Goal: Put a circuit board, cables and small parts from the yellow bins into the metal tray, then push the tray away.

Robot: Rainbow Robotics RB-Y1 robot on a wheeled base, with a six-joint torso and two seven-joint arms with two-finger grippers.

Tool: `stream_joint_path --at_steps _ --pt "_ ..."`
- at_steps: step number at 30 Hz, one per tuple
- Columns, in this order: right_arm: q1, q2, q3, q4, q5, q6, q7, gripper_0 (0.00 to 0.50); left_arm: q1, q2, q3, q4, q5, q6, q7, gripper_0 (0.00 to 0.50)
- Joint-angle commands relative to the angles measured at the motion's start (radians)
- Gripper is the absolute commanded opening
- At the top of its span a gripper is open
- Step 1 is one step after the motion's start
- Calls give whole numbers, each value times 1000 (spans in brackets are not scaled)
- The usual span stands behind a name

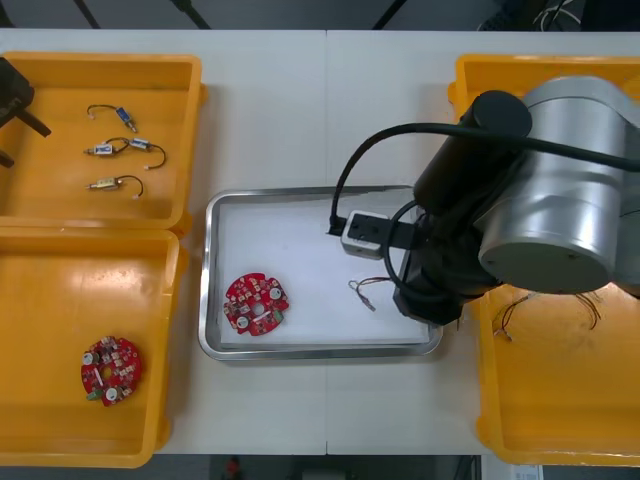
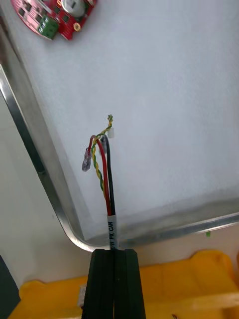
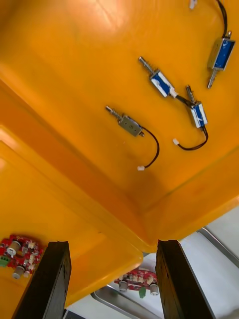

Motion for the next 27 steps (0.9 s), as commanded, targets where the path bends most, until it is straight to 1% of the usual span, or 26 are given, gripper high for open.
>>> stream_joint_path --at_steps 1,4,8,14,16,20,23,27 --pt "-49 49 89 23 28 -76 66 0 -75 9 28 74 -35 -25 -47 500" --pt "-64 73 138 71 66 -109 83 0 -95 -8 26 134 -53 -37 -55 500" --pt "-89 106 201 146 111 -152 114 0 -124 -44 28 203 -111 -45 -67 500" --pt "-101 138 258 236 147 -206 147 0 -158 -84 11 299 -168 -86 -67 500" --pt "-101 142 273 258 149 -223 158 0 -178 -90 -20 328 -177 -109 -62 500" --pt "-101 144 325 287 184 -283 172 0 -221 -117 -84 405 -189 -168 -49 500" --pt "-101 141 351 304 201 -326 175 0 -239 -143 -92 463 -199 -206 -42 500" --pt "-101 136 362 311 200 -359 184 0 -258 -178 -92 532 -213 -238 -36 500"
